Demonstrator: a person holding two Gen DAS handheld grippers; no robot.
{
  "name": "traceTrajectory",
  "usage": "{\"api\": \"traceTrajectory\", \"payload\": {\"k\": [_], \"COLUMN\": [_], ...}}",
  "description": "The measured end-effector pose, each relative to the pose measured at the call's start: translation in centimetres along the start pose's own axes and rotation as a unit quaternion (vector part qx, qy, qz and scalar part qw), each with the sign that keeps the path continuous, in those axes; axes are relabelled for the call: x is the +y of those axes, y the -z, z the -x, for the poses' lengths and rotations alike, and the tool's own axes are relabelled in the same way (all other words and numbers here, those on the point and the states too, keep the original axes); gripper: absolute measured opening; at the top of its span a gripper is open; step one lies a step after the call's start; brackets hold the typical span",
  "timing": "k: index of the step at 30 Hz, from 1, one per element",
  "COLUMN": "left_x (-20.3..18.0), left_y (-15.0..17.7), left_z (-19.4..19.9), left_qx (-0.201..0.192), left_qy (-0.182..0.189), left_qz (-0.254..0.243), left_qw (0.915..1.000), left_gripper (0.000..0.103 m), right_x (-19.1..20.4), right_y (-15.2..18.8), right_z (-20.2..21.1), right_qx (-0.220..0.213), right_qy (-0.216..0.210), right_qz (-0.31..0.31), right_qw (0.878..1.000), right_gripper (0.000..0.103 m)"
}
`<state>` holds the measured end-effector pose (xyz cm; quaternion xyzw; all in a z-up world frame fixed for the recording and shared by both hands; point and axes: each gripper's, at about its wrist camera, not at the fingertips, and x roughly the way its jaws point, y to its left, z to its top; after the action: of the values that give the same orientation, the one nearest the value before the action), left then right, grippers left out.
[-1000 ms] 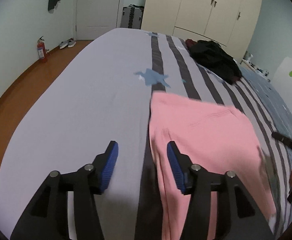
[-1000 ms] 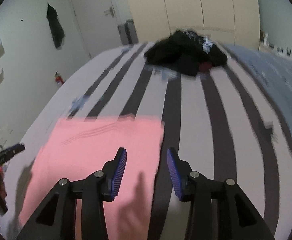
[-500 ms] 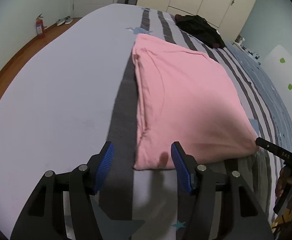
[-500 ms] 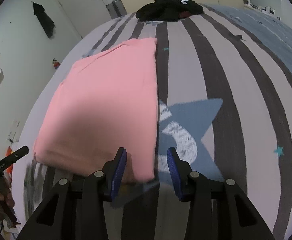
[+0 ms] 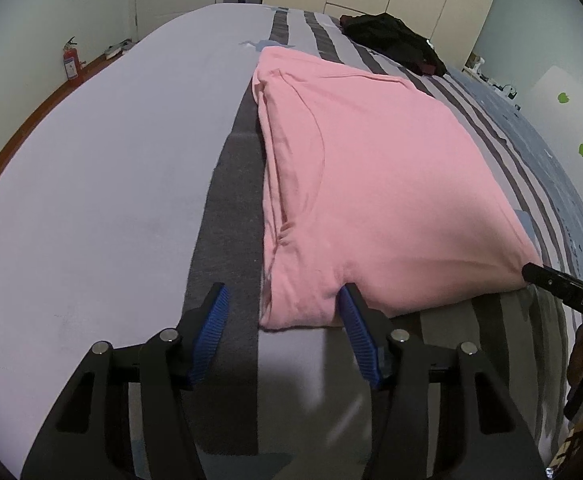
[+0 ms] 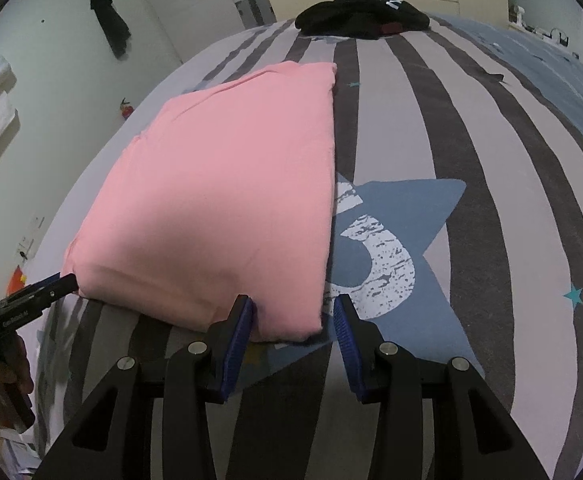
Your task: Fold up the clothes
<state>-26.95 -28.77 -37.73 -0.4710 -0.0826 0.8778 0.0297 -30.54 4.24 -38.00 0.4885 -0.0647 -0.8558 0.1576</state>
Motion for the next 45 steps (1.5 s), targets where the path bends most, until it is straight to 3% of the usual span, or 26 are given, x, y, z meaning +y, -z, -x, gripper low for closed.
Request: {"api": "traceTrajectory", "payload": {"k": [5, 8, 9, 16, 19, 24, 27, 33, 35, 39, 45], "left_x": [-0.9, -1.6, -1.9, -1.8, -1.6, -1.0, -0.8, -0.5, -0.2, 0.3, 2.2], "left_y": [0.3, 0.1, 0.0, 0.2, 2.8, 5.2, 2.6, -6.3, -9.9, -14.6, -19.8], "left_z": [-0.4, -0.1, 0.3, 4.8, 6.8, 7.8, 9.4, 10.3, 8.5, 3.5, -5.2], "left_qx": [0.002, 0.005, 0.001, -0.005, 0.026, 0.067, 0.037, -0.040, -0.064, -0.064, -0.037], "left_qy": [0.009, -0.008, -0.011, 0.007, 0.010, 0.005, 0.012, 0.024, 0.021, 0.014, -0.002], "left_qz": [-0.025, -0.046, -0.052, -0.043, -0.032, -0.010, 0.011, 0.014, 0.007, 0.003, 0.004], "left_qw": [0.9997, 0.9989, 0.9986, 0.9990, 0.9991, 0.9977, 0.9992, 0.9988, 0.9977, 0.9979, 0.9993], "left_gripper": [0.027, 0.014, 0.013, 0.011, 0.011, 0.011, 0.011, 0.010, 0.010, 0.010, 0.005], "right_x": [0.2, 0.4, 0.4, 1.3, 1.7, 2.0, 2.4, 3.1, 2.8, 2.4, 0.4], "right_y": [0.4, 0.4, 0.3, 0.9, 1.1, 4.8, 4.2, -3.4, -6.6, -12.6, -17.7], "right_z": [-0.3, -0.3, -0.2, 2.9, 4.4, 6.2, 7.5, 9.4, 8.6, 4.5, -2.8], "right_qx": [0.002, 0.007, 0.009, 0.016, 0.018, 0.067, 0.061, -0.012, -0.032, -0.051, -0.010], "right_qy": [0.004, 0.002, 0.000, -0.018, -0.025, -0.034, -0.038, -0.048, -0.053, -0.054, -0.061], "right_qz": [0.010, 0.023, 0.024, 0.024, 0.024, 0.011, 0.000, 0.005, 0.001, 0.001, -0.030], "right_qw": [1.000, 1.000, 1.000, 0.999, 0.999, 0.997, 0.997, 0.999, 0.998, 0.997, 0.998], "right_gripper": [0.037, 0.019, 0.013, 0.009, 0.009, 0.009, 0.009, 0.009, 0.009, 0.009, 0.008]}}
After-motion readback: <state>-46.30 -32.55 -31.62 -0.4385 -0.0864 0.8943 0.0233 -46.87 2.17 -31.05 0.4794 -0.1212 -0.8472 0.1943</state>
